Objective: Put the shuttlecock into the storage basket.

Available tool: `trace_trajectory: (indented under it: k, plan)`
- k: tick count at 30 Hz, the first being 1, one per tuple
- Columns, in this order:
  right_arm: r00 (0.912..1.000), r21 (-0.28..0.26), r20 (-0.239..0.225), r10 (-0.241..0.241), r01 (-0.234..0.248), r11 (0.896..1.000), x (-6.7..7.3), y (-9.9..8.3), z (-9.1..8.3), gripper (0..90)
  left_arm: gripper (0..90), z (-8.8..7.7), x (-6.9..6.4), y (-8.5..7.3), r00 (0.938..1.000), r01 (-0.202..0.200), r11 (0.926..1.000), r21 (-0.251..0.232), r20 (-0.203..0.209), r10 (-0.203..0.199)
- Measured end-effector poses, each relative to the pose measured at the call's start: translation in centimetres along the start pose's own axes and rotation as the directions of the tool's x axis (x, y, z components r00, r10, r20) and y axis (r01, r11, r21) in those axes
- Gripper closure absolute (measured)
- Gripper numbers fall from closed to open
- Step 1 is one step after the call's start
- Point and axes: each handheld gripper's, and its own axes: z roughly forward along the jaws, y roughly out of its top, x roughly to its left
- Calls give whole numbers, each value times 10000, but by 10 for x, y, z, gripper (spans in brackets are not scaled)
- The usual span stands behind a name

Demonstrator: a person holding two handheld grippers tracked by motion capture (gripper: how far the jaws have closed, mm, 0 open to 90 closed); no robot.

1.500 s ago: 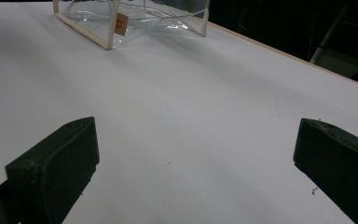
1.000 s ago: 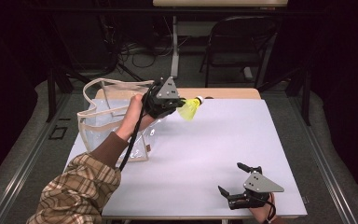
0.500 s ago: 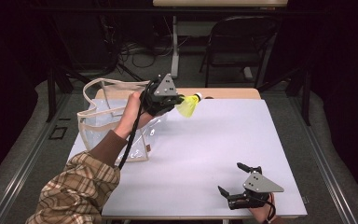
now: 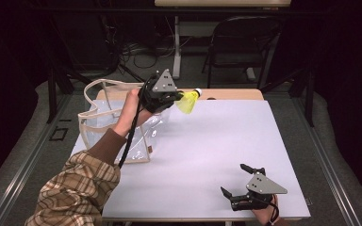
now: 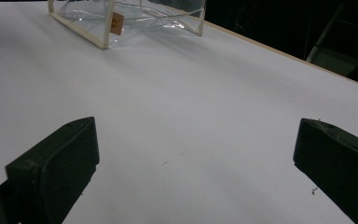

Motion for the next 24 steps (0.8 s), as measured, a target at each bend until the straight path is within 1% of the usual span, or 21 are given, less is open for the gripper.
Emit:
trace_trajectory:
  k: [12, 24]
  plan:
    - [10000, 6, 13, 8, -8, 10000, 0, 0, 0, 0, 892, -14, 10, -2, 9991, 168, 9998, -133, -377, -173]
    - [10000, 13, 21, 16, -16, 10000, 0, 0, 0, 0, 892, -22, 18, -5, 9974, 277, 9995, -163, -663, -287]
